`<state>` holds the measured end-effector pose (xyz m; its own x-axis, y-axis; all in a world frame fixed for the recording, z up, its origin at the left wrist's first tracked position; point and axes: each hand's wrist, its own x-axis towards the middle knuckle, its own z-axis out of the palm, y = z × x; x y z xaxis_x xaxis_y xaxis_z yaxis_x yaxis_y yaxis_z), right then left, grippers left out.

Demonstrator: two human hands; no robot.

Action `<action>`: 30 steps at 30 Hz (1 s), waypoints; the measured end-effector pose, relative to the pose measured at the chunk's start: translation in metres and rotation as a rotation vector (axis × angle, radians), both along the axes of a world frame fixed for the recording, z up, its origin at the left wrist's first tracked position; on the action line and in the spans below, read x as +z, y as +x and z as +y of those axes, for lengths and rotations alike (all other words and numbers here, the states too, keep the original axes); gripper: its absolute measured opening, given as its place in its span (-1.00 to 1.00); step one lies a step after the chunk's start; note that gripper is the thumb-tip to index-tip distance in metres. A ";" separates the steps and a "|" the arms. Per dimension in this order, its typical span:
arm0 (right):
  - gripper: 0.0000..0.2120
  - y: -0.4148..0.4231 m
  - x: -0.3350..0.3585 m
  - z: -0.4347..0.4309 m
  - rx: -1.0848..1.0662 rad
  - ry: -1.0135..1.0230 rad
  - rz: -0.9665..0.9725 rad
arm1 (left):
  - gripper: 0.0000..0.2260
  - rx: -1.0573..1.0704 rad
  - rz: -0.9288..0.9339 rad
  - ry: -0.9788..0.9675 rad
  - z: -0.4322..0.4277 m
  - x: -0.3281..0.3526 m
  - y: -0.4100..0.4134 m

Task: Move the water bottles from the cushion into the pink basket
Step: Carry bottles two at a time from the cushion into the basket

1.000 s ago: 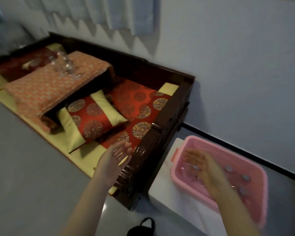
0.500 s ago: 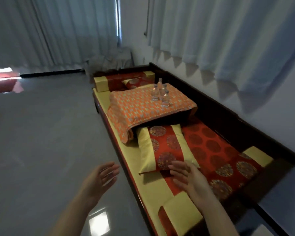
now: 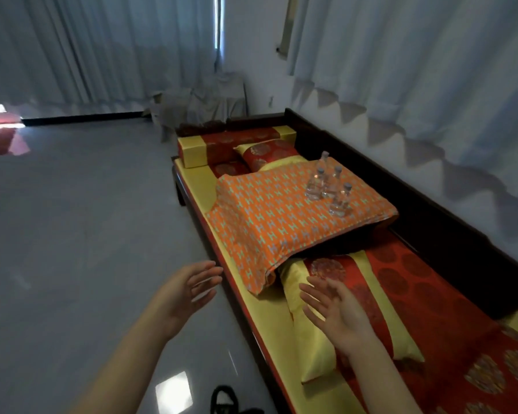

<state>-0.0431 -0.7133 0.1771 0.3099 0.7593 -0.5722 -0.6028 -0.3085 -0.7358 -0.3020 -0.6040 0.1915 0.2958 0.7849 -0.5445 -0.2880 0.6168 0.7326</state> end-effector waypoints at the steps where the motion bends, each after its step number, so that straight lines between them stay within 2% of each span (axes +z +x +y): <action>1: -0.67 0.003 -0.003 0.017 -0.008 0.000 -0.005 | -0.87 -0.014 0.001 0.011 0.020 0.001 0.005; 6: -0.68 0.032 -0.031 0.130 -0.049 -0.059 -0.022 | -0.87 -0.037 0.042 0.011 0.146 -0.002 0.029; 11: -0.70 0.043 -0.041 0.236 -0.079 -0.164 -0.057 | -0.90 -0.117 0.168 0.057 0.274 -0.004 0.037; 17: -0.69 0.071 -0.048 0.339 -0.203 -0.143 -0.034 | -0.92 -0.273 0.189 0.071 0.417 -0.019 0.075; 22: -0.70 0.087 -0.065 0.397 -0.448 -0.120 0.041 | -0.92 -0.538 0.182 0.110 0.526 -0.032 0.135; 25: -0.65 0.102 -0.069 0.423 -0.614 -0.125 0.022 | -0.93 -0.705 0.192 0.125 0.582 -0.038 0.185; 30: -0.81 0.126 -0.064 0.454 -0.759 -0.206 -0.074 | -0.92 -0.879 0.159 0.220 0.615 -0.047 0.271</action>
<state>0.0826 -0.2597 0.1131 0.7437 0.2055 -0.6361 -0.6550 0.0335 -0.7549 -0.0314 0.0112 0.1447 0.7696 0.4037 -0.4947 0.3325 0.4081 0.8502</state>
